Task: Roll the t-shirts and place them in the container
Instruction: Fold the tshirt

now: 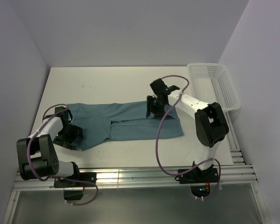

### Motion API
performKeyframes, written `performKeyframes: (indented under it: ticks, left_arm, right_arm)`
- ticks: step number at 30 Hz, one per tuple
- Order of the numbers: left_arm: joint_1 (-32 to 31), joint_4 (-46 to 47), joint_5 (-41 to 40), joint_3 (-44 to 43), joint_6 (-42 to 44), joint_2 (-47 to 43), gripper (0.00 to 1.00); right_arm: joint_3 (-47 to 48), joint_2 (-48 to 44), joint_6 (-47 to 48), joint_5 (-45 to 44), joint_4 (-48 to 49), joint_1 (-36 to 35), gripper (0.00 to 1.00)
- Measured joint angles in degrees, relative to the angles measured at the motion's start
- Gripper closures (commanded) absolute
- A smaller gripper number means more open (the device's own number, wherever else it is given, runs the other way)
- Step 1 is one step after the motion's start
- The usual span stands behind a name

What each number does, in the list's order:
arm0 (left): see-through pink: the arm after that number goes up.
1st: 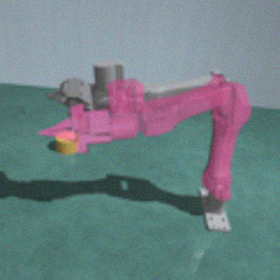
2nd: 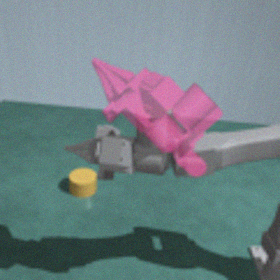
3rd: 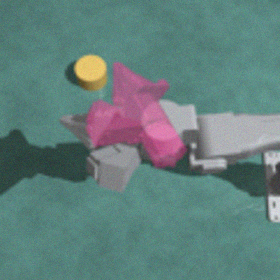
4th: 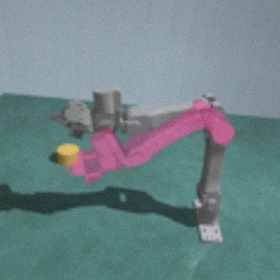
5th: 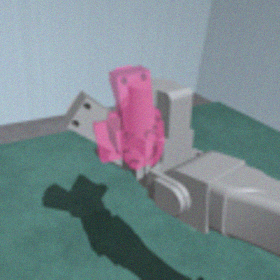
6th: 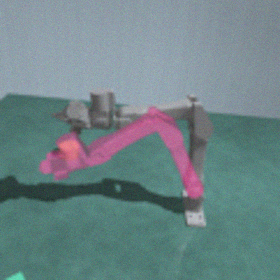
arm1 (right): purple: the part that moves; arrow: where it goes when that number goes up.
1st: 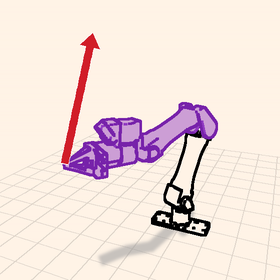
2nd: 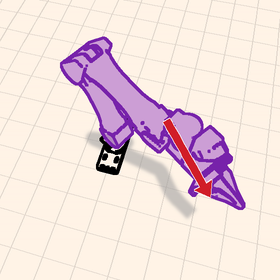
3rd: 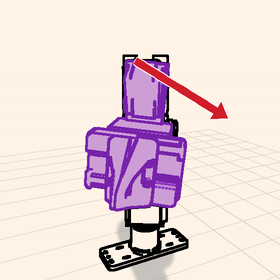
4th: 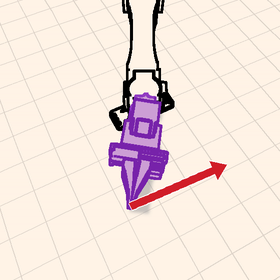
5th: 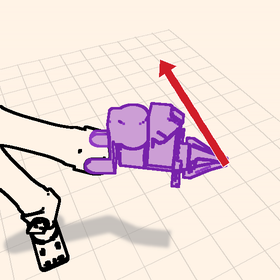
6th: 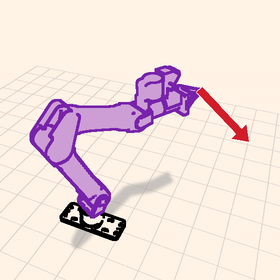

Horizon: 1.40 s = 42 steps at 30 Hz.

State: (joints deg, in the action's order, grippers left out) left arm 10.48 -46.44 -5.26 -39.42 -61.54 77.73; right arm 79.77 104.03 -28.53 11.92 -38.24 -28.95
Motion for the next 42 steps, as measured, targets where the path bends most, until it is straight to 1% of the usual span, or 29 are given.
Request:
performKeyframes:
  ticks: [1, 2, 4, 5, 7, 8, 9, 11, 14, 17, 18, 19, 21, 22, 24, 26, 28, 31, 35, 36, 38, 39, 42]
  left_arm:
    - [0.0, 0.2, 0.2, -0.3, 0.2, 1.0, 0.24]
    - [0.1, 0.2, 0.2, -0.7, 0.4, 1.4, 0.28]
    - [0.1, -0.1, 0.3, -2.1, 1.0, 3.1, 0.32]
    - [0.1, -0.2, 0.5, -2.7, 1.3, 3.8, 0.44]
    - [0.3, -0.2, 1.1, -4.1, 1.8, 5.6, 0.58]
    - [0.3, -0.1, 1.3, -5.1, 2.0, 6.8, 0.79]
    - [0.3, -0.1, 1.6, -6.1, 1.8, 7.9, 0.91]
    - [0.3, 0.1, 1.2, -7.9, 2.3, 9.8, 0.99]
    - [0.3, -1.5, 1.1, -9.8, 2.4, 12.0, 0.99]
    - [0.3, -2.9, 1.1, -11.5, 2.4, 13.8, 0.99]
    - [0.3, -3.8, 1.0, -12.6, 2.6, 15.2, 0.99]
    - [0.3, -4.8, 1.0, -13.7, 2.8, 16.3, 0.99]
    - [0.3, -7.3, 0.7, -17.0, 3.6, 19.7, 1.00]
    - [0.3, -8.9, 0.5, -19.3, 3.9, 21.9, 0.99]
    - [0.3, -11.8, -0.2, -23.8, 4.8, 26.0, 1.00]
    - [0.3, -14.6, -1.1, -29.4, 5.6, 30.4, 1.00]
    - [0.3, -16.9, -2.2, -35.5, 6.6, 34.9, 1.00]
    - [0.1, -19.7, -4.1, -45.1, 7.9, 41.1, 1.00]
    - [-1.1, -23.2, -6.5, -60.8, 10.2, 50.2, 1.00]
    - [-1.5, -23.3, -6.7, -64.6, 11.0, 52.2, 1.00]
    - [-2.4, -23.6, -7.0, -72.6, 12.5, 56.4, 1.00]
    - [-3.0, -23.4, -7.1, -76.1, 13.1, 58.2, 1.00]
    - [-5.8, -17.7, -7.1, -85.4, 14.9, 62.8, 1.00]
  right_arm:
    - [-3.1, -0.7, -0.1, -1.5, -1.0, 0.7, 0.44]
    - [-5.7, -1.3, -0.4, -2.9, -2.2, 1.6, 0.47]
    - [-9.8, -2.1, -0.6, -5.5, -3.8, 3.9, 0.55]
    - [-11.1, -2.5, -0.6, -6.8, -4.7, 4.9, 0.62]
    - [-12.3, -3.1, -1.1, -9.6, -5.6, 6.6, 0.64]
    - [-12.4, -3.4, -1.2, -11.0, -5.9, 7.1, 0.66]
    - [-12.4, -3.5, -1.2, -12.2, -6.0, 7.1, 0.66]
    - [-12.4, -3.5, -1.5, -14.1, -5.9, 7.0, 0.69]
    - [-12.8, -3.1, -1.9, -16.6, -6.0, 6.9, 0.71]
    - [-13.5, -1.9, -2.0, -18.3, -5.7, 6.7, 0.79]
    - [-13.9, -1.5, -2.0, -18.6, -5.9, 6.6, 0.80]
    - [-14.5, -1.0, -2.1, -18.9, -5.9, 6.5, 0.83]
    - [-15.0, -0.8, -1.9, -19.2, -5.8, 6.2, 0.87]
    - [-15.2, -0.9, -1.9, -19.5, -5.7, 5.8, 0.92]
    - [-15.7, -1.3, -1.8, -19.9, -5.4, 4.7, 0.94]
    - [-16.3, -1.7, -1.6, -20.3, -5.6, 2.7, 0.99]
    - [-16.4, -1.8, -1.4, -20.8, -6.4, -0.9, 1.00]
    - [-16.3, -1.8, -1.3, -20.6, -7.6, -8.1, 1.00]
    - [-16.1, -2.2, -1.2, -17.0, -8.2, -21.5, 0.99]
    - [-15.8, -2.3, -1.2, -16.1, -8.2, -23.9, 0.99]
    - [-13.6, -2.3, -1.1, -13.5, -8.5, -30.5, 0.98]
    - [-11.9, -2.3, -0.9, -11.9, -8.4, -33.0, 0.97]
    - [-3.7, -1.6, 0.2, -7.5, -7.3, -39.0, 0.84]
